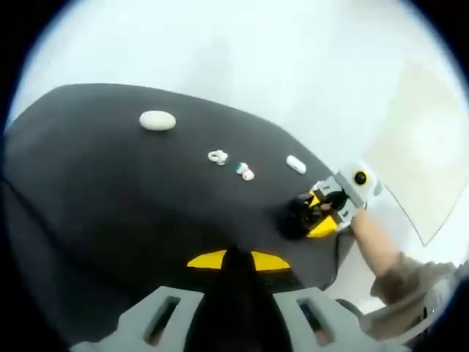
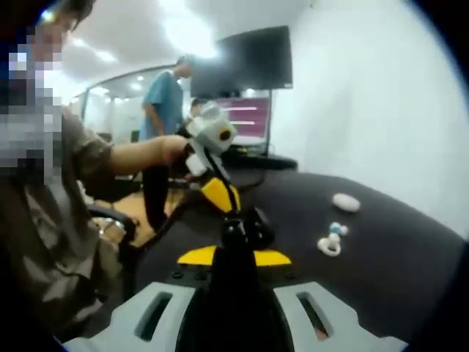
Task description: Pick up three earphones and place each one into its charging case using tactile feedback, ensure that each earphone is properly inserted and securely positioned inside the case.
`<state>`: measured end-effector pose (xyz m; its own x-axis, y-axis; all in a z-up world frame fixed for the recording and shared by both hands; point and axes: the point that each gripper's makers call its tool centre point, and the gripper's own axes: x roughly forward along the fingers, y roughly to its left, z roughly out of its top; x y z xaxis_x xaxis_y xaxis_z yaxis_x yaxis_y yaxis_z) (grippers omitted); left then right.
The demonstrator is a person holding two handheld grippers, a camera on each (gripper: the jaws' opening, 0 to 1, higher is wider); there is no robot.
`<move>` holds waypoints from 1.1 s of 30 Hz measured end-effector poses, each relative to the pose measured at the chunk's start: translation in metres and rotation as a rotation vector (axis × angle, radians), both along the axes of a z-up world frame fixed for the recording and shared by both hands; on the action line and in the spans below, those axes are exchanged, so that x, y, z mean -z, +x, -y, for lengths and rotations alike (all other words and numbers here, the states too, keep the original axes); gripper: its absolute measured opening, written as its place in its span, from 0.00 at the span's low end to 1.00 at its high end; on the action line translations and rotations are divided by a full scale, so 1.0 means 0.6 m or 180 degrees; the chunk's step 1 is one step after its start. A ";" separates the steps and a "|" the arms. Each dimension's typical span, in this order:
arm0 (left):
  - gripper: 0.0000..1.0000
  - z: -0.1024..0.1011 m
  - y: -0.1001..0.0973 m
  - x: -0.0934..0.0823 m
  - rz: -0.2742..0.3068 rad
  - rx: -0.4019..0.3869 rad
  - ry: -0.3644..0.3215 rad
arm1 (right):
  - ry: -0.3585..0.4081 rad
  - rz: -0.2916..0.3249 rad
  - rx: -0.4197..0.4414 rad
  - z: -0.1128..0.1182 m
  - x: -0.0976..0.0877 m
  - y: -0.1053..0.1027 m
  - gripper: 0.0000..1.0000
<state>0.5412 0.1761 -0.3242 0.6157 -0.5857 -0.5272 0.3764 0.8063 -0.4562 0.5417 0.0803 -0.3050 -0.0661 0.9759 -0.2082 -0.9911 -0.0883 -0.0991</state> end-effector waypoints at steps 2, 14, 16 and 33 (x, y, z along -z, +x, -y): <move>0.09 0.001 0.005 0.000 0.0002 -0.0001 0.0021 | -0.0001 0.0005 0.0001 0.000 0.000 0.000 0.19; 0.08 0.025 0.014 -0.113 0.1904 0.0782 0.0985 | 0.0000 0.0007 -0.0006 0.000 0.000 -0.001 0.19; 0.08 0.052 -0.003 -0.153 0.2509 0.1100 0.1325 | 0.0002 -0.0004 -0.0009 0.000 0.000 -0.001 0.19; 0.08 0.135 -0.004 -0.098 0.3282 0.2346 0.3240 | 0.0005 0.0000 -0.0016 0.001 0.000 -0.001 0.19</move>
